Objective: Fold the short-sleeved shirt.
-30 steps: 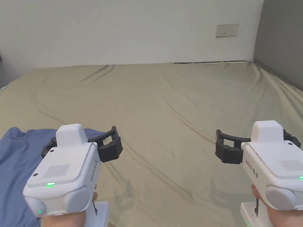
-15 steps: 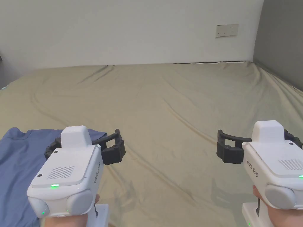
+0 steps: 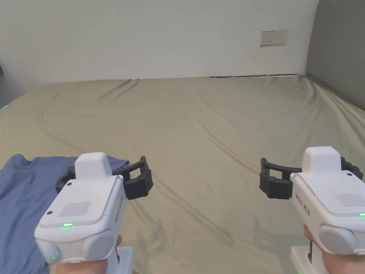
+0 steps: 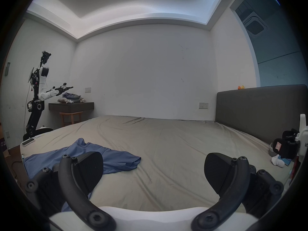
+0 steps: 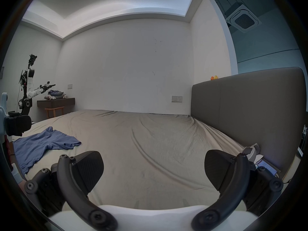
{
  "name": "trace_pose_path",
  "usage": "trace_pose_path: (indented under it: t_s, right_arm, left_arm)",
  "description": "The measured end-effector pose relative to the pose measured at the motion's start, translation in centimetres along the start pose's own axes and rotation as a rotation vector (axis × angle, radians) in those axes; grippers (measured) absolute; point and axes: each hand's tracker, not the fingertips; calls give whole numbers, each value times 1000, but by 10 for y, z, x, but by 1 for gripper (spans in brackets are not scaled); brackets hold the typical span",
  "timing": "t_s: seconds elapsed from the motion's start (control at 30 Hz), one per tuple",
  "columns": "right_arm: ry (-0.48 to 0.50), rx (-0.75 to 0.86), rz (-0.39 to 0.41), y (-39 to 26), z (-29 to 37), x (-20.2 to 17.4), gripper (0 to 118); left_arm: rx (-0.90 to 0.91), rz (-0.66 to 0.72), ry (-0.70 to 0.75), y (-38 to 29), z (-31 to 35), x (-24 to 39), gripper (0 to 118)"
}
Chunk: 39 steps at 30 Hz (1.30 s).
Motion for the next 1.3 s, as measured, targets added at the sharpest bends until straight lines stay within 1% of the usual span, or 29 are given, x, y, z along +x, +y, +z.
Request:
trace_pose_path:
  t_s: [0.4,0.43,0.47,0.5,0.53,0.57,0.6,0.63,0.67,0.7,0.73,0.77,0.8,0.83,0.87,0.9,0.97,1.0,1.07,1.1,1.13,1.17,1.2,1.23,1.27,1.3]
  right_arm:
    - [0,-6,-3,0,0,1,118]
    - [3,-6,-5,1,0,1,118]
    - [12,-7,-8,1,1,1,117]
    - [31,-20,-29,1,2,2,117]
    - [35,-10,-31,1,4,2,116]
    - [33,-6,-33,1,6,1,108]
    - [12,52,25,6,7,-3,83]
    - [-28,122,139,14,7,-8,10]
    - [112,-28,-35,-1,0,-15,0]
    - [12,98,59,5,3,-9,0]
    - [50,-14,-47,-3,-3,-8,0]
    - [1,-50,-39,-6,-6,-9,0]
    - [-7,49,35,1,0,-6,0]
    - [-14,71,42,1,2,-4,0]
    - [7,13,-16,-4,-1,-4,0]
    - [7,22,-3,-4,-2,-4,0]
    - [21,26,-11,3,5,-3,0]
    - [37,19,-15,5,3,-6,0]
    - [71,17,-60,17,4,-18,0]
    - [110,25,-79,22,4,-25,0]
    - [146,16,-72,25,4,-34,0]
    - [162,32,-41,28,5,-45,0]
    - [203,45,-2,35,3,-65,0]
    - [245,98,49,42,2,-82,0]
    - [282,98,67,47,0,-96,0]
    - [315,64,21,49,-1,-109,0]
  left_arm:
    - [-2,-1,-6,0,1,2,117]
    - [1,1,-7,0,1,2,109]
    - [5,6,-11,2,3,2,104]
    - [11,16,-27,5,5,2,98]
    - [24,22,-36,8,7,3,98]
    - [34,11,-11,11,7,6,66]
    - [49,-9,43,15,11,11,11]
    - [70,-5,57,15,14,11,0]
    - [57,-4,19,14,15,10,0]
    - [32,-26,-27,15,14,11,0]
    - [22,-33,-20,14,12,10,0]
    - [26,-27,-12,13,12,11,0]
    - [25,-22,-11,12,13,11,0]
    - [13,-14,-15,12,12,11,0]
    - [2,-5,-21,12,10,9,0]
    - [-3,-1,-17,13,10,8,0]
    - [-3,-7,2,16,13,3,0]
    - [-6,-14,21,19,14,-3,0]
    - [7,-14,42,30,19,-19,0]
    - [23,-14,84,38,23,-30,0]
    - [37,-16,112,43,27,-40,0]
    - [50,-35,133,49,32,-53,0]
    - [65,-63,170,52,39,-66,0]
    - [71,-79,212,55,46,-81,0]
    - [61,-72,247,57,52,-95,0]
    - [53,-49,275,59,60,-111,0]
